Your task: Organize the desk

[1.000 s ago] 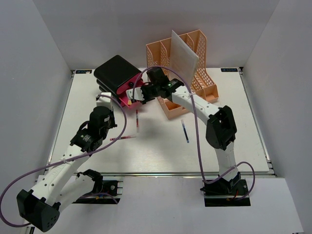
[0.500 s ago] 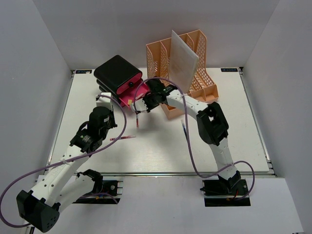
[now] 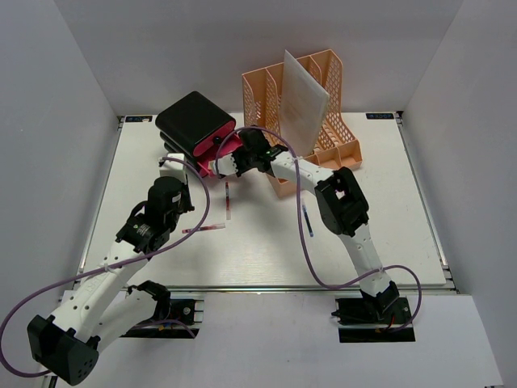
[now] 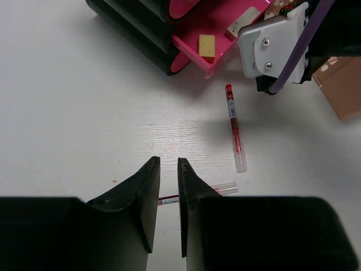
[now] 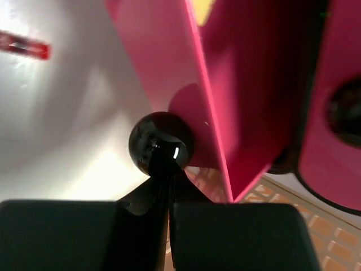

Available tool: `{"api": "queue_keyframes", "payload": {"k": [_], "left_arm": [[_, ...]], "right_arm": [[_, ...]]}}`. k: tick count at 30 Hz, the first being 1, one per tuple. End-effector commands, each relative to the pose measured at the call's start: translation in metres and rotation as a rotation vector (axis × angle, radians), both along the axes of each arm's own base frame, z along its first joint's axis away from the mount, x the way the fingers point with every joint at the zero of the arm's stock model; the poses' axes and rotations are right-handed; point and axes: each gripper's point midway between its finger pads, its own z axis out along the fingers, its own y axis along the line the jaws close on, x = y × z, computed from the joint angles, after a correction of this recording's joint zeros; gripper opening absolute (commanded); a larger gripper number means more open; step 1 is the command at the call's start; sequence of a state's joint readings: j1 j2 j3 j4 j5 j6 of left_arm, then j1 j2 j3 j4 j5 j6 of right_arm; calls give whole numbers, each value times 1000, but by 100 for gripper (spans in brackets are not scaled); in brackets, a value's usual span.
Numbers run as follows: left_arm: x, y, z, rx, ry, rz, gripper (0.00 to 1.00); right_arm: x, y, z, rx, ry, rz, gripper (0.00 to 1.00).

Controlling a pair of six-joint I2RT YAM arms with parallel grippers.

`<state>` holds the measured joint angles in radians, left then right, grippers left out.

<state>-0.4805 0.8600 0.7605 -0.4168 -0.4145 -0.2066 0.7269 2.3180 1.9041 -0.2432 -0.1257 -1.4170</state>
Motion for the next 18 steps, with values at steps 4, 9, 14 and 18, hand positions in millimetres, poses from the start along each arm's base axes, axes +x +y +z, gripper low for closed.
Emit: {"api": "queue_keyframes", "payload": {"k": [4,9,14,18], "left_arm": [[2,1,1,-3,-14,5,31],[2,2,1,-2,-15,9,32],[2,2,1,-2,-14,14,33],[2,2,1,1,-11,14,34]], "right_arm": [[25,26,45,153,-104,-23,0],[36,32,48,188,-132,-43,0],[46,41,55,232,-158,-51,0],[49,44,51,249,-150,-64,0]]}}
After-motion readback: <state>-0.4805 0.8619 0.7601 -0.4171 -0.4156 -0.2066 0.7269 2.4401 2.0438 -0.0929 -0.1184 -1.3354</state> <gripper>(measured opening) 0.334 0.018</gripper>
